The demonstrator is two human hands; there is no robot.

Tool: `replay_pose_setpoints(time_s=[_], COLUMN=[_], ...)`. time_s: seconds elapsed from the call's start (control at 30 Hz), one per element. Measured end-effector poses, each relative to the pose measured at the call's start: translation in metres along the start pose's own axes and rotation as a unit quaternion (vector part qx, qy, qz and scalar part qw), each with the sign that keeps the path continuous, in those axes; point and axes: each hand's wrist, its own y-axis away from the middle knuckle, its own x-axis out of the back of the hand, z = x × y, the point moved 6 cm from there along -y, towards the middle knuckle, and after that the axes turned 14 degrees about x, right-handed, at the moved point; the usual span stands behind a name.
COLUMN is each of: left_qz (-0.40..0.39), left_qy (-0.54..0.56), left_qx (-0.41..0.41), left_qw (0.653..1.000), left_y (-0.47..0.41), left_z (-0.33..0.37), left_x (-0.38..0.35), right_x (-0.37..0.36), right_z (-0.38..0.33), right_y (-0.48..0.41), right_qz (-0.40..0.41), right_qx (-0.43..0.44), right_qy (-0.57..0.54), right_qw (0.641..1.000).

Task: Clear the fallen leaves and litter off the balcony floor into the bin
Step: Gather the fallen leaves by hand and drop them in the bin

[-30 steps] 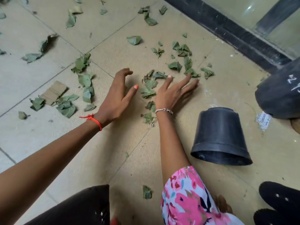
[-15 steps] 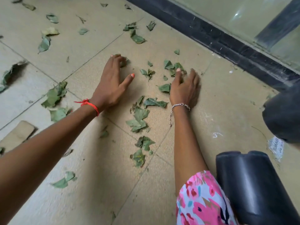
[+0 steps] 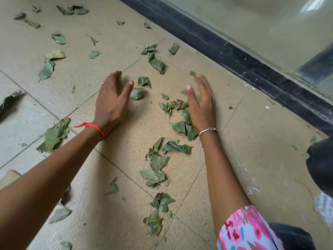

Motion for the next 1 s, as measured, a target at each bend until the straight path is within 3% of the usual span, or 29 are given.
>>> replay_pose_setpoints(time_s=[0.07,0.13,0.27,0.3,0.37,0.43,0.47,0.57,0.63,0.7,0.8,0.87,1.0], left_qz=[0.031,0.036,0.025,0.034,0.035,0.017,0.008,-0.001,-0.007,-0.006,0.001,0.008,0.031], left_qy=[-0.017,-0.036,-0.118,-0.136,-0.153,-0.154,-0.144,-0.106,-0.082,-0.045,0.03,0.057,0.074], left_qx=[-0.003,-0.023,-0.061,-0.056,-0.036,-0.027,-0.024,-0.018,-0.016,-0.012,0.006,0.015,0.04], left_qw=[0.999,0.998,0.991,0.989,0.987,0.988,0.989,0.994,0.997,0.999,1.0,0.998,0.996], left_y=[-0.006,-0.016,-0.038,-0.042,-0.045,-0.044,-0.044,-0.044,-0.044,-0.043,-0.044,-0.044,-0.045], left_z=[0.003,0.008,0.01,0.008,0.005,0.002,0.001,0.0,0.002,0.001,-0.001,0.0,-0.003], left_x=[0.006,0.011,0.009,0.008,0.004,0.002,0.003,0.008,0.009,0.011,0.019,0.022,0.023], right_x=[0.003,-0.007,-0.025,-0.032,-0.045,-0.052,-0.053,-0.063,-0.075,-0.084,-0.091,-0.097,-0.133], right_z=[0.009,0.016,0.012,0.008,-0.005,-0.019,-0.022,-0.015,0.002,0.006,-0.019,-0.031,-0.02], right_y=[-0.004,-0.011,-0.035,-0.039,-0.044,-0.053,-0.063,-0.106,-0.129,-0.137,-0.139,-0.146,-0.184], right_qz=[0.04,-0.011,-0.118,-0.153,-0.187,-0.142,-0.114,-0.101,-0.161,-0.219,-0.194,-0.165,-0.231], right_qx=[-0.051,-0.078,-0.014,0.011,0.049,0.077,0.085,0.062,0.023,0.041,0.112,0.138,0.115], right_qy=[0.009,0.082,0.186,0.172,0.021,-0.149,-0.165,-0.075,0.012,0.067,-0.105,-0.158,-0.03], right_qw=[0.998,0.994,0.975,0.973,0.981,0.976,0.976,0.99,0.987,0.973,0.969,0.964,0.966])
